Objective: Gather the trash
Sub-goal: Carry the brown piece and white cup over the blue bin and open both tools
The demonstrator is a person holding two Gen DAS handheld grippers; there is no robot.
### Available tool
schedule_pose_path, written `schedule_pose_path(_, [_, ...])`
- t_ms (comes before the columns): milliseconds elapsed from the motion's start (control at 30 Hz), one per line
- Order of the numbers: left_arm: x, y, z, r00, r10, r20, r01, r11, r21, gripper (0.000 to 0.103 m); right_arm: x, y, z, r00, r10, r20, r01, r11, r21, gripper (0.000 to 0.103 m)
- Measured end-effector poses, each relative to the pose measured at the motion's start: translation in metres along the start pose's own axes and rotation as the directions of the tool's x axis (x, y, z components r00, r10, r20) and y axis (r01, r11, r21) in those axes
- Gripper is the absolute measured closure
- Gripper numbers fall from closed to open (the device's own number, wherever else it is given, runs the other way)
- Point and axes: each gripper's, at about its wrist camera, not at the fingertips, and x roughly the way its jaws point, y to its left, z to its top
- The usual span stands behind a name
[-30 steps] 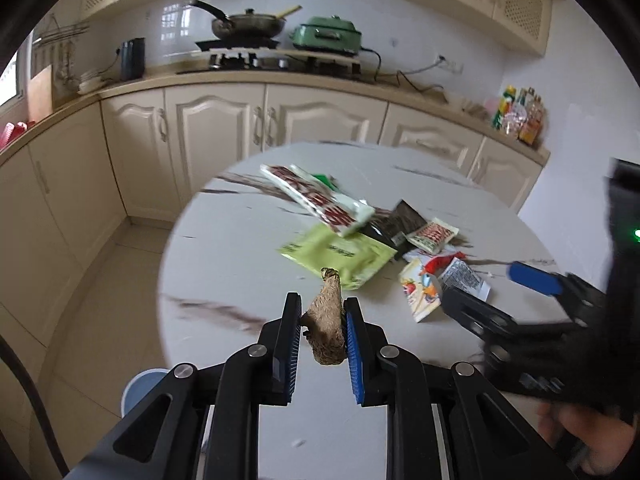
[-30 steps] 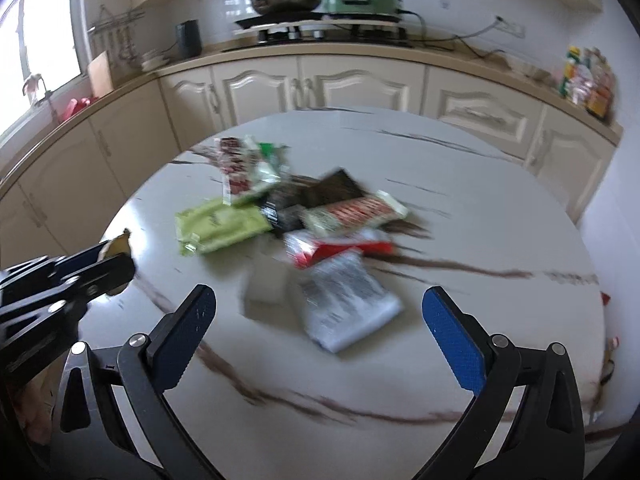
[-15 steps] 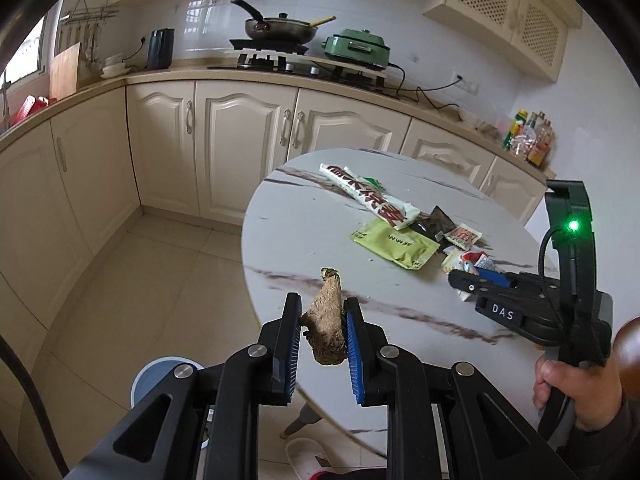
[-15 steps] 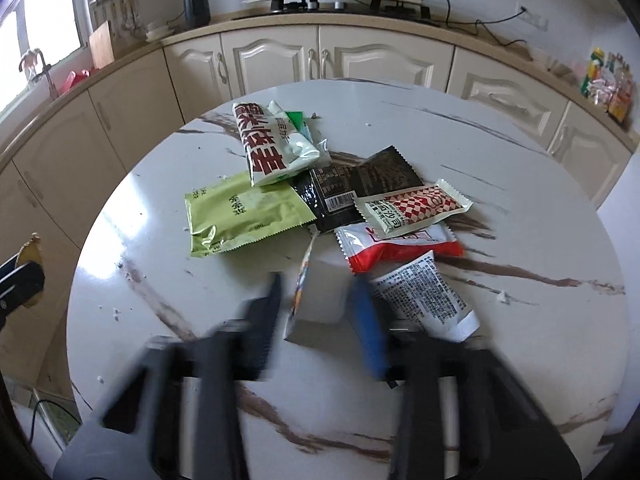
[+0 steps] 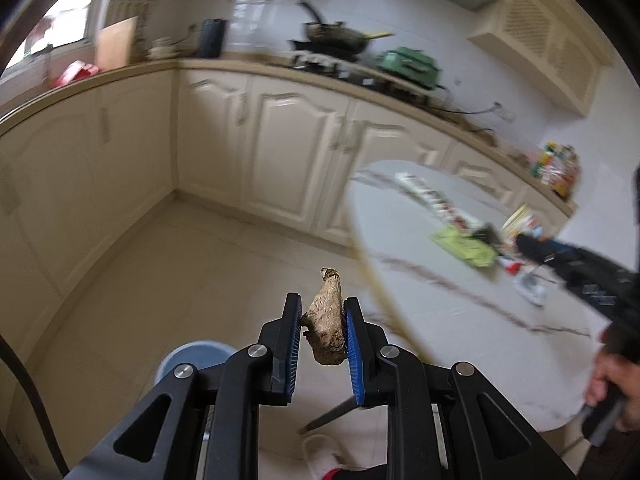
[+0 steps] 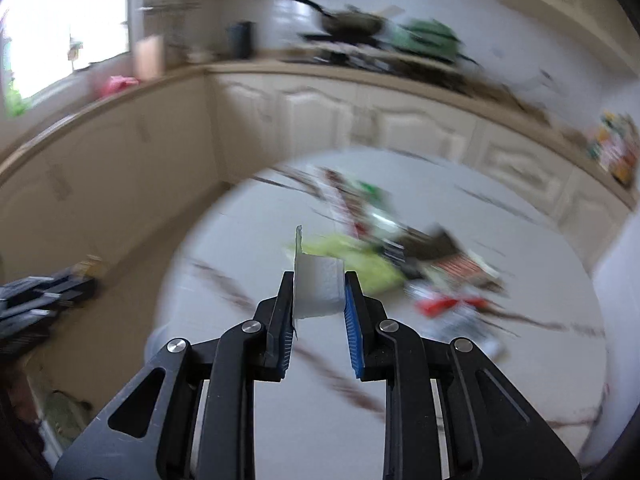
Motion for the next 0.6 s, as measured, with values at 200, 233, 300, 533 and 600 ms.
schedule_pose_path(200, [0.013,0.082,-0.020,0.984,0.133,-0.117,-0.146,0.984,-0.107,0.086,0.030,0.116,0.008,0.976,0.215,-0.028,-0.217,0.964,-0.156,0.081])
schedule_pose_path(233, [0.019,0.093,-0.024,0.979,0.147,-0.144,-0.165,0.979,-0.118,0.086,0.043,0.135,0.006,0.968,0.248,-0.050,-0.253,0.952,-0.173,0.081])
schedule_pose_path(300, [0.036,0.113,-0.034,0.967,0.157,-0.200,-0.187,0.972,-0.144,0.086,0.074,0.166,-0.002,0.954,0.278,-0.115,-0.296,0.934,-0.198,0.081])
schedule_pose_path(533, [0.116,0.164,-0.057,0.911,0.138,-0.388,-0.223,0.957,-0.184,0.085,0.201,0.217,-0.047,0.882,0.300,-0.363,-0.378,0.911,-0.163,0.081])
schedule_pose_path(600, [0.136,0.173,-0.057,0.894,0.167,-0.417,-0.256,0.952,-0.168,0.077,0.231,0.219,-0.058,0.851,0.323,-0.414,-0.400,0.909,-0.115,0.081])
